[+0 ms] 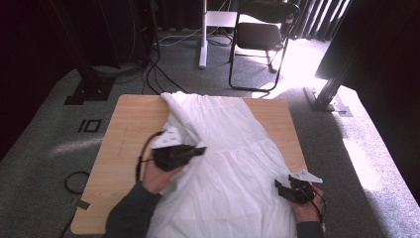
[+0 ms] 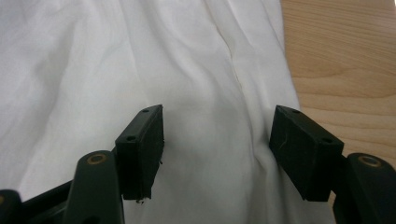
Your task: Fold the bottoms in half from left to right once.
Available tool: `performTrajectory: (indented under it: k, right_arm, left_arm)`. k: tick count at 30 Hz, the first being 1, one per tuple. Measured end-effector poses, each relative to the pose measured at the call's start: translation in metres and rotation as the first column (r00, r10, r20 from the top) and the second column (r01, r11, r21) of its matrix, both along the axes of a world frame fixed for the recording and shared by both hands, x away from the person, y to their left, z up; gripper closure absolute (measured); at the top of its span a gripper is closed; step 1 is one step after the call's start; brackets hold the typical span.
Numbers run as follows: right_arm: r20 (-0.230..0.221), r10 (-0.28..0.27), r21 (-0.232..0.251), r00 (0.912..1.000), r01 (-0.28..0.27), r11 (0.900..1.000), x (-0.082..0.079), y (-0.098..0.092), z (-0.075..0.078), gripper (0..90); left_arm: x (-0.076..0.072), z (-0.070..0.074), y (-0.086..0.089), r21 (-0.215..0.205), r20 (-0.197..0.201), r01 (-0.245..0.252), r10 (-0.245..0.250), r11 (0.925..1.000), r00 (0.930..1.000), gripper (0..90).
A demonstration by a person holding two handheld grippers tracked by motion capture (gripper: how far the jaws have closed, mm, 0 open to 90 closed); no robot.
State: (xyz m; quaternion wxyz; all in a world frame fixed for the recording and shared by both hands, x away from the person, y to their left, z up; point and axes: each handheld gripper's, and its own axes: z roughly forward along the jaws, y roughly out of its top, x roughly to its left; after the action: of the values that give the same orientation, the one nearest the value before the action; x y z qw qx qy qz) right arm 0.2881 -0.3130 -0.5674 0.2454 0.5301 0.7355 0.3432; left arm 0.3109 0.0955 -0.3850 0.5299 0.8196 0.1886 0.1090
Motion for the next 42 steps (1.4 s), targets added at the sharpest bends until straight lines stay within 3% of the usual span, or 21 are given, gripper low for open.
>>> performTrajectory:
  k: [1, 2, 5, 7, 8, 9, 12, 13, 16, 17, 19, 20, 21, 24, 27, 29, 33, 37, 39, 40, 42]
  right_arm:
    - [0.000, 0.000, 0.000, 1.0000, 0.000, 1.000, 0.000, 0.000, 0.000, 34.4]
    - [0.000, 0.000, 0.000, 1.0000, 0.000, 1.000, 0.000, 0.000, 0.000, 34.4]
    - [0.000, -0.001, -0.001, 1.0000, 0.001, 1.000, 0.000, 0.000, 0.000, 34.4]
    - [-0.001, -0.004, -0.002, 1.0000, 0.004, 1.000, 0.000, 0.001, 0.000, 34.7]
    - [-0.004, -0.007, -0.007, 1.0000, 0.006, 1.000, 0.000, 0.001, 0.001, 35.7]
    - [-0.005, -0.009, -0.012, 0.9999, 0.009, 1.000, 0.000, 0.002, 0.002, 37.9]
    - [-0.001, -0.026, -0.047, 0.9997, 0.026, 0.999, -0.001, 0.007, 0.008, 41.2]
    - [0.008, -0.022, -0.045, 0.9997, 0.022, 0.999, -0.002, 0.010, 0.011, 42.2]
    - [0.038, -0.005, -0.025, 0.9993, 0.005, 1.000, -0.003, 0.017, 0.022, 44.1]
    - [0.051, 0.024, 0.008, 0.9984, -0.024, 1.000, -0.001, 0.026, 0.034, 47.1]
    - [0.062, 0.056, 0.034, 0.9965, -0.058, 0.998, 0.000, 0.036, 0.042, 48.8]
    - [0.062, 0.056, 0.034, 0.9965, -0.058, 0.998, 0.000, 0.036, 0.042, 48.8]
    - [0.065, 0.077, 0.045, 0.9949, -0.080, 0.996, 0.002, 0.043, 0.047, 49.0]
    - [0.074, 0.157, 0.060, 0.9847, -0.162, 0.985, 0.010, 0.072, 0.059, 49.0]
    - [0.078, 0.209, 0.057, 0.9749, -0.213, 0.975, 0.018, 0.093, 0.065, 47.6]
    - [0.078, 0.234, 0.045, 0.9690, -0.238, 0.970, 0.023, 0.105, 0.068, 47.0]
    - [0.061, 0.275, 0.029, 0.9595, -0.277, 0.960, 0.035, 0.127, 0.070, 44.6]
    - [-0.029, 0.298, 0.043, 0.9540, -0.297, 0.954, 0.050, 0.141, 0.057, 39.5]
    - [-0.051, 0.299, 0.044, 0.9530, -0.297, 0.954, 0.052, 0.143, 0.053, 38.8]
    - [-0.091, 0.299, 0.036, 0.9499, -0.297, 0.954, 0.054, 0.148, 0.044, 40.1]
    - [-0.119, 0.322, 0.028, 0.9393, -0.321, 0.947, 0.054, 0.151, 0.039, 51.3]
  left_arm:
    - [0.002, -0.008, -0.017, 0.031, -0.009, 0.025, -0.024, 0.9992, 0.9997, 89.0]
    - [0.006, -0.021, -0.035, 0.040, -0.052, 0.057, -0.055, 0.9976, 0.9971, 89.0]
    - [0.017, -0.061, -0.068, 0.099, -0.146, 0.092, -0.076, 0.9909, 0.9863, 88.9]
    - [0.023, -0.085, -0.082, 0.130, -0.194, 0.103, -0.077, 0.9861, 0.9780, 87.8]
    - [0.026, -0.092, -0.085, 0.130, -0.216, 0.105, -0.075, 0.9859, 0.9736, 83.1]
    - [0.028, -0.100, -0.087, 0.137, -0.219, 0.088, -0.056, 0.9867, 0.9741, 75.3]
    - [0.029, -0.100, -0.078, 0.128, -0.224, 0.066, -0.036, 0.9895, 0.9739, 60.9]
    - [0.027, -0.096, -0.071, 0.122, -0.203, 0.051, -0.025, 0.9912, 0.9789, 58.4]
    - [0.024, -0.086, -0.054, 0.116, -0.181, 0.016, 0.006, 0.9931, 0.9834, 53.5]
    - [0.021, -0.077, -0.032, 0.124, -0.140, -0.036, 0.054, 0.9917, 0.9887, 52.7]
    - [0.018, -0.072, -0.008, 0.130, -0.116, -0.105, 0.121, 0.9859, 0.9859, 51.1]
    - [0.018, -0.072, -0.008, 0.130, -0.116, -0.105, 0.121, 0.9859, 0.9859, 50.8]
    - [0.015, -0.072, 0.017, 0.132, -0.098, -0.170, 0.183, 0.9767, 0.9782, 50.8]
    - [0.011, -0.080, 0.053, 0.163, -0.080, -0.268, 0.283, 0.9496, 0.9558, 49.4]
    - [0.007, -0.096, 0.086, 0.192, -0.086, -0.344, 0.365, 0.9191, 0.9271, 48.7]
    - [0.006, -0.108, 0.105, 0.211, -0.103, -0.391, 0.418, 0.8959, 0.9026, 47.7]
    - [0.002, -0.128, 0.138, 0.214, -0.141, -0.464, 0.497, 0.8597, 0.8563, 45.7]
    - [-0.002, -0.143, 0.154, 0.216, -0.176, -0.488, 0.525, 0.8458, 0.8327, 42.7]
    - [-0.002, -0.146, 0.156, 0.210, -0.188, -0.489, 0.526, 0.8465, 0.8294, 41.5]
    - [-0.003, -0.152, 0.159, 0.211, -0.217, -0.479, 0.519, 0.8520, 0.8269, 40.4]
    - [-0.003, -0.156, 0.158, 0.208, -0.237, -0.467, 0.508, 0.8591, 0.8281, 40.3]
